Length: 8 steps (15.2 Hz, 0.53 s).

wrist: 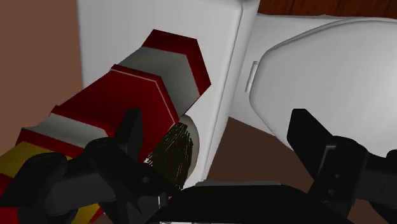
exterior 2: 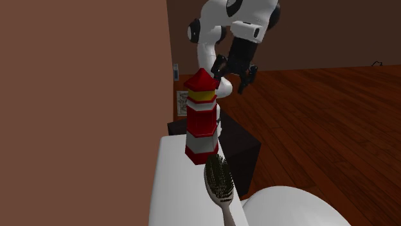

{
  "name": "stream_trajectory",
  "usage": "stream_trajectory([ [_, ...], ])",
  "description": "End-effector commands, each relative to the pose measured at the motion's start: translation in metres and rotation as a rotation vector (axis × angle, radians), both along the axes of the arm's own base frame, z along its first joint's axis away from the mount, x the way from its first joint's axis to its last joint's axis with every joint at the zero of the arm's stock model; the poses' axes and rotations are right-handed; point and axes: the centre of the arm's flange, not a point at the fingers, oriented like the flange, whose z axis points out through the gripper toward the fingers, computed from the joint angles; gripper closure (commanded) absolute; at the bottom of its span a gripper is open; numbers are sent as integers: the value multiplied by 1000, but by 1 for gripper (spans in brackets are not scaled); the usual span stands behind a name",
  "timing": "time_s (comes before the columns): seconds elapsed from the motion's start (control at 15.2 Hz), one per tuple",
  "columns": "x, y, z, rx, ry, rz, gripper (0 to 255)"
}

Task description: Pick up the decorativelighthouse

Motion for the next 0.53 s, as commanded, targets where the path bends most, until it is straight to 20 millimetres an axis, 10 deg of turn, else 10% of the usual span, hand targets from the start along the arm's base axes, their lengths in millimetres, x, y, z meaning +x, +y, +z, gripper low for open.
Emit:
stream_trajectory([
  [0.0,7,-14,16,-56,13,-10,0],
  [0.46,36,-45,73,-242,56,-44,0],
])
